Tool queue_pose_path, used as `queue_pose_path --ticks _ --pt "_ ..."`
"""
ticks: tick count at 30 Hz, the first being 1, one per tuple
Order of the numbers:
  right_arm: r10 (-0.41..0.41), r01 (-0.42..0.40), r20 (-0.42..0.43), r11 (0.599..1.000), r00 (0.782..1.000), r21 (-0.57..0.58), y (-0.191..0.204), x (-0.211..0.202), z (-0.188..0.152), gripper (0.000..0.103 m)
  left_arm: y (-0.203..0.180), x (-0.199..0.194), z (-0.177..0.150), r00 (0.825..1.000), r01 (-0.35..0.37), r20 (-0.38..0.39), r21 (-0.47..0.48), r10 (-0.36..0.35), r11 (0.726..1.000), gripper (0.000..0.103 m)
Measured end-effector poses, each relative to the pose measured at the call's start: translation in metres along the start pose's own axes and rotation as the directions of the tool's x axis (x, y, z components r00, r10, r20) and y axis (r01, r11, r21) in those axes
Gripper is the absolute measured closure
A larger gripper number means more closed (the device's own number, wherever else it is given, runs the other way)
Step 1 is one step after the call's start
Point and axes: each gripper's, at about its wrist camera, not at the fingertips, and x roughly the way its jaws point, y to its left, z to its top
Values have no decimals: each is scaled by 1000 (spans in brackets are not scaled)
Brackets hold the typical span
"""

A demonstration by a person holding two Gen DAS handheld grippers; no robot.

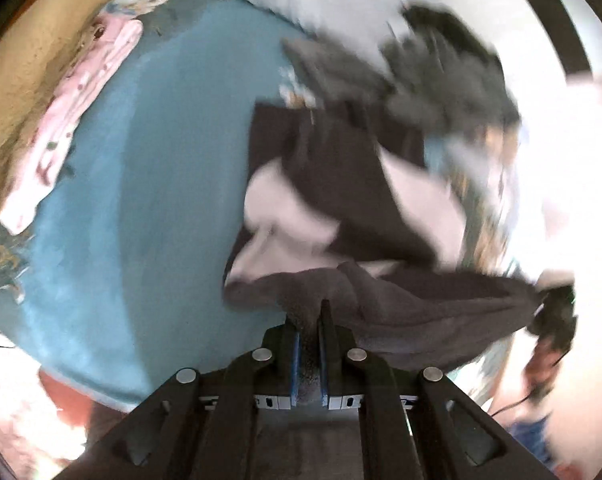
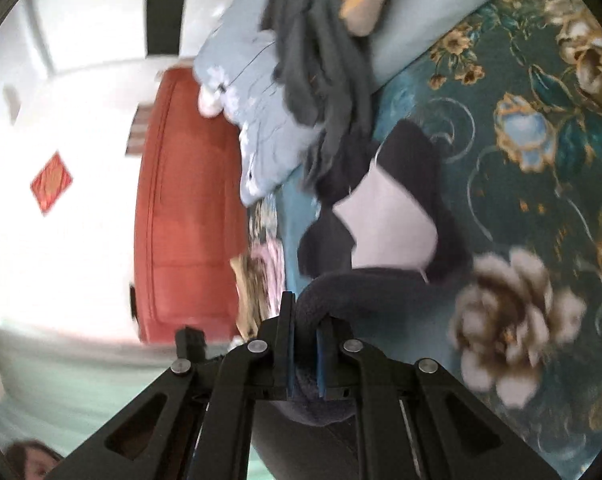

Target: Fold clothes

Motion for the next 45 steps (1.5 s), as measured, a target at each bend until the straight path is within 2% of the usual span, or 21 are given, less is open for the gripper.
queue_pose_path --ticks 2,4,7,11,14,17,21,24,25,26,28,29,32,35,37,38,41,43,45 --pt "20 -20 14 998 1000 56 -7 15 28 95 7 7 32 997 63 38 -76 -60 995 96" --pt "31 -35 32 994 999 106 -14 31 55 95 15 31 65 993 110 64 -133 -103 985 96" --pt "28 -37 52 984 998 175 -24 59 90 95 24 59 108 988 145 85 -207 -130 968 95" --pt "5 -20 61 966 998 259 -34 89 121 95 43 92 147 987 159 68 -303 -145 939 96" --pt "-23 2 66 953 998 302 -37 109 137 94 59 108 164 983 181 68 -371 -168 911 95" --pt "-69 40 90 957 994 288 -33 120 147 94 71 121 172 978 208 90 -419 -188 884 95" --pt "-158 123 83 937 984 327 -43 129 153 91 72 123 171 964 265 125 -428 -234 864 93" --pt "-170 135 82 935 982 329 -47 130 154 91 72 121 169 950 311 152 -429 -271 848 89" --pt "-164 130 84 939 983 317 -47 128 154 88 72 121 169 945 326 161 -429 -283 842 83" --pt "-158 125 91 948 983 292 -43 124 155 83 72 121 168 940 341 170 -429 -295 837 71" --pt "-145 117 106 964 984 240 -36 117 158 48 72 120 167 929 370 189 -428 -319 824 52" --pt "-137 110 117 971 984 213 -32 112 158 45 70 113 165 923 382 210 -413 -321 827 48" --pt "-110 88 159 986 981 139 -17 92 155 44 58 86 155 920 365 275 -333 -280 870 44" --pt "-154 146 171 988 973 56 -14 74 144 43 52 75 136 938 249 301 -248 -169 936 40" --pt "-213 214 160 977 964 16 -22 72 133 42 51 83 124 959 110 280 -200 -51 974 40" --pt "-240 243 143 970 960 -1 -27 75 128 42 52 92 118 967 40 255 -189 9 981 40" --pt "-278 281 87 959 957 -22 -44 92 121 42 61 126 111 988 -30 143 -227 64 973 40" --pt "-265 266 75 964 961 -8 -51 105 123 42 64 142 110 994 8 111 -269 23 963 40" --pt "-253 253 78 967 964 17 -54 117 127 42 61 146 111 994 5 109 -273 26 962 42"
